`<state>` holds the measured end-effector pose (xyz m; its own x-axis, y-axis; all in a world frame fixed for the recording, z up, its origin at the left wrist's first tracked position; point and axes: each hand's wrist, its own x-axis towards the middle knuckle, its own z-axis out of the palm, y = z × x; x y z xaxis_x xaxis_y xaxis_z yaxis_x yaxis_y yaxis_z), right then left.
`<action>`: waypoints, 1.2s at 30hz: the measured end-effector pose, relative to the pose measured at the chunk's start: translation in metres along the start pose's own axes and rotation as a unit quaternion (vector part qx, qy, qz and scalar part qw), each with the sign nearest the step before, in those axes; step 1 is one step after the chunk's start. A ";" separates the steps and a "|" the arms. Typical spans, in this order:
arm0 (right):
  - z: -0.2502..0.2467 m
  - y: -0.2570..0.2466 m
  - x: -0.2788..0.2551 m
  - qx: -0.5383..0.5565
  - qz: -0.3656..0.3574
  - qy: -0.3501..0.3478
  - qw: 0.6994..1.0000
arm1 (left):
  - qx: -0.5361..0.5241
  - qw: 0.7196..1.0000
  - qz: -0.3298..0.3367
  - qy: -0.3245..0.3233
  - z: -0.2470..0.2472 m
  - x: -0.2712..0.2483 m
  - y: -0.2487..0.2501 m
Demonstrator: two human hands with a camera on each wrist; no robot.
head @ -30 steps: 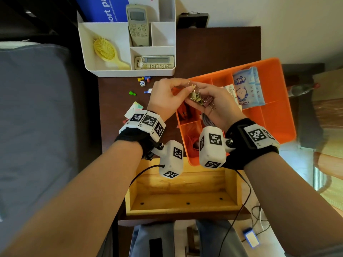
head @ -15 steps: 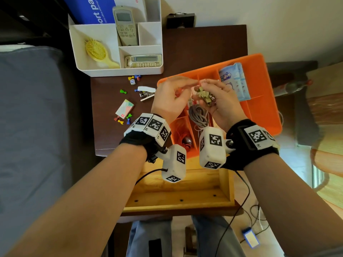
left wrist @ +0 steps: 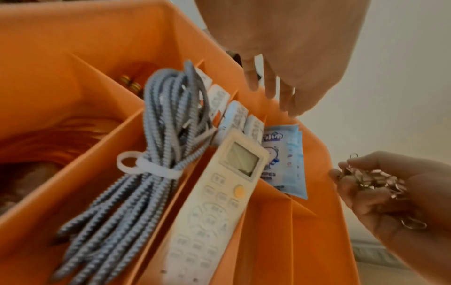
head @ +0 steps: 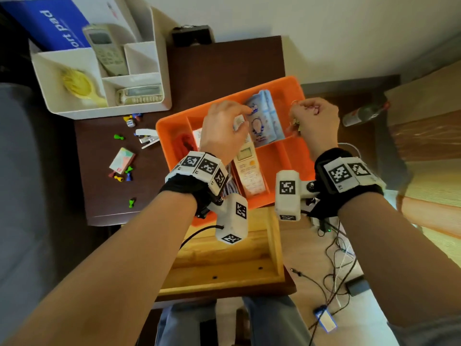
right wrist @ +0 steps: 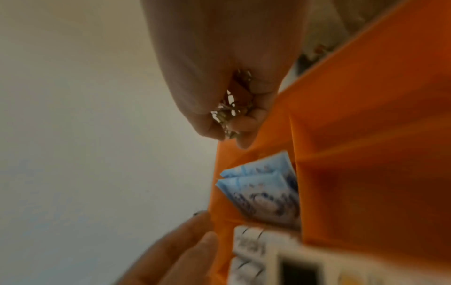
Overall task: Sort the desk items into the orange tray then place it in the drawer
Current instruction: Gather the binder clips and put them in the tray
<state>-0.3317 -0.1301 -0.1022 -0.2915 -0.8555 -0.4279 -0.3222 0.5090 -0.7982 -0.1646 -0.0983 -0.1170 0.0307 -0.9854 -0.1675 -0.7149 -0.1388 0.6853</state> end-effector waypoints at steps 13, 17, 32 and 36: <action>0.006 0.013 0.034 -0.280 -0.210 -0.067 0.934 | 0.054 0.997 -0.058 -0.011 0.026 0.009 0.002; 0.008 0.023 0.035 -0.268 -0.230 -0.076 0.932 | 0.057 0.997 -0.057 -0.009 0.027 0.009 0.000; -0.003 0.047 0.016 -0.191 -0.276 -0.030 0.941 | 0.016 0.999 -0.045 -0.008 0.026 0.003 -0.002; 0.000 0.045 0.001 -0.164 -0.299 -0.019 0.940 | -0.018 0.998 -0.052 0.005 0.022 -0.003 -0.002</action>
<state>-0.3461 -0.1087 -0.1387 0.0606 -0.9975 0.0354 -0.6800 -0.0672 -0.7301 -0.1781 -0.0925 -0.1334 0.1103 -0.9666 -0.2313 -0.6825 -0.2429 0.6893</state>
